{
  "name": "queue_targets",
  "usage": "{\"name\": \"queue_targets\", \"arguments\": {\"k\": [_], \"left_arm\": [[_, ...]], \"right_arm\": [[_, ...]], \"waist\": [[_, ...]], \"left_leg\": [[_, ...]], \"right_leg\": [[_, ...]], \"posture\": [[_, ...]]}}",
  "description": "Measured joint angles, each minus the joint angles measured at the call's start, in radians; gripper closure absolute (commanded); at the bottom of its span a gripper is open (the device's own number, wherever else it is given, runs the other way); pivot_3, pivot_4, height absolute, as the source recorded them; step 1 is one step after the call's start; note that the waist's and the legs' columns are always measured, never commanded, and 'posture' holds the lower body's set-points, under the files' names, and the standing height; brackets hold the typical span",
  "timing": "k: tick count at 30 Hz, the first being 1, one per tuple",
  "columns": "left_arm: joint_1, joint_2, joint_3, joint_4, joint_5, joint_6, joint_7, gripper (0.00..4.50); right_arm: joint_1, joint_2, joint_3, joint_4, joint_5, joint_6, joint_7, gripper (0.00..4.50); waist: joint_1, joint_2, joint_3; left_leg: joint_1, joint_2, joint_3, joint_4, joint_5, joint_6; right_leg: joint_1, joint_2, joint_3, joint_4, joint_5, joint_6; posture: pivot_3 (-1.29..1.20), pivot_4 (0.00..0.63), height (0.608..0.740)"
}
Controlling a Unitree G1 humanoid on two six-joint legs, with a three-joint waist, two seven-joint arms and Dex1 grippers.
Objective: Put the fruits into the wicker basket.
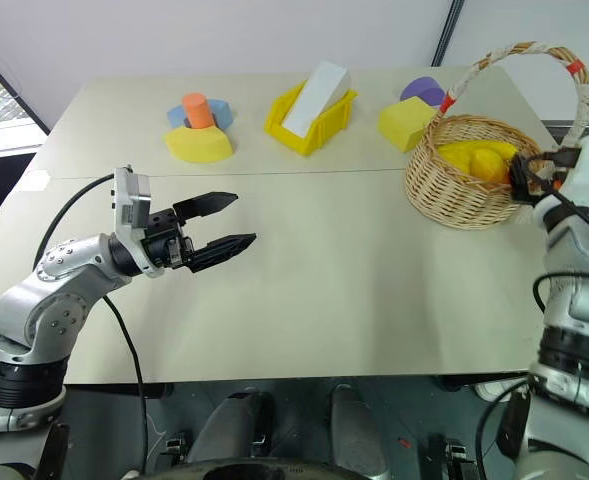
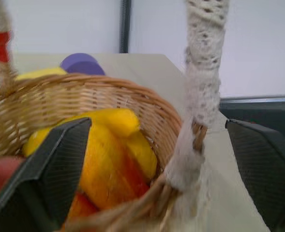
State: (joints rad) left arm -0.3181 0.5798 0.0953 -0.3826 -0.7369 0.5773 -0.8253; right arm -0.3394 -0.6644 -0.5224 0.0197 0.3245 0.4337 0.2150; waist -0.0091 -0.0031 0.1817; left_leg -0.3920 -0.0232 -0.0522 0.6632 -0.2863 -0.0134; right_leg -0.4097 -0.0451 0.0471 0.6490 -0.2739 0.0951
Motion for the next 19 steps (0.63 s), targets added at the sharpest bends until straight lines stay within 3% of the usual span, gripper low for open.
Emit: {"name": "queue_targets", "arguments": {"k": [5,8,14,19], "left_arm": [[0.051,0.036,0.038,0.062,0.041,-0.017,0.004,0.0],[0.097,0.054,0.054,0.104,0.085,-0.038,0.005,0.0],[0.186,0.055,0.084,0.198,0.2,-0.132,0.057,0.0],[0.263,0.021,0.106,0.213,0.235,-0.181,0.092,0.0]], "right_arm": [[0.219,-0.067,-0.106,-0.175,0.097,0.035,0.174,0.16],[0.315,-0.077,-0.104,-0.268,0.143,0.039,0.289,0.16],[0.401,-0.053,0.078,-0.407,0.169,0.011,0.432,0.16],[0.379,-0.017,0.219,-0.362,0.128,-0.029,0.464,0.16]], "waist": [[-0.012,0.001,0.0],[-0.016,0.001,0.0],[-0.01,0.001,0.0],[0.0,0.0,0.0]], "left_leg": [[0.002,0.001,0.001,0.0,0.0,0.0],[0.005,0.003,0.001,0.0,0.0,0.001],[0.005,0.003,0.0,0.0,0.0,0.0],[0.003,0.001,-0.001,0.0,0.0,0.0]], "right_leg": [[0.001,0.001,0.0,0.0,0.0,0.0],[0.003,0.002,0.001,0.001,0.0,0.0],[0.004,0.001,0.0,0.0,0.0,0.0],[0.003,-0.002,-0.001,-0.001,0.0,0.0]], "posture": [[0.0,0.15,0.74],[0.0,0.15,0.74],[0.0,0.15,0.74],[0.0,0.15,0.74]]}}
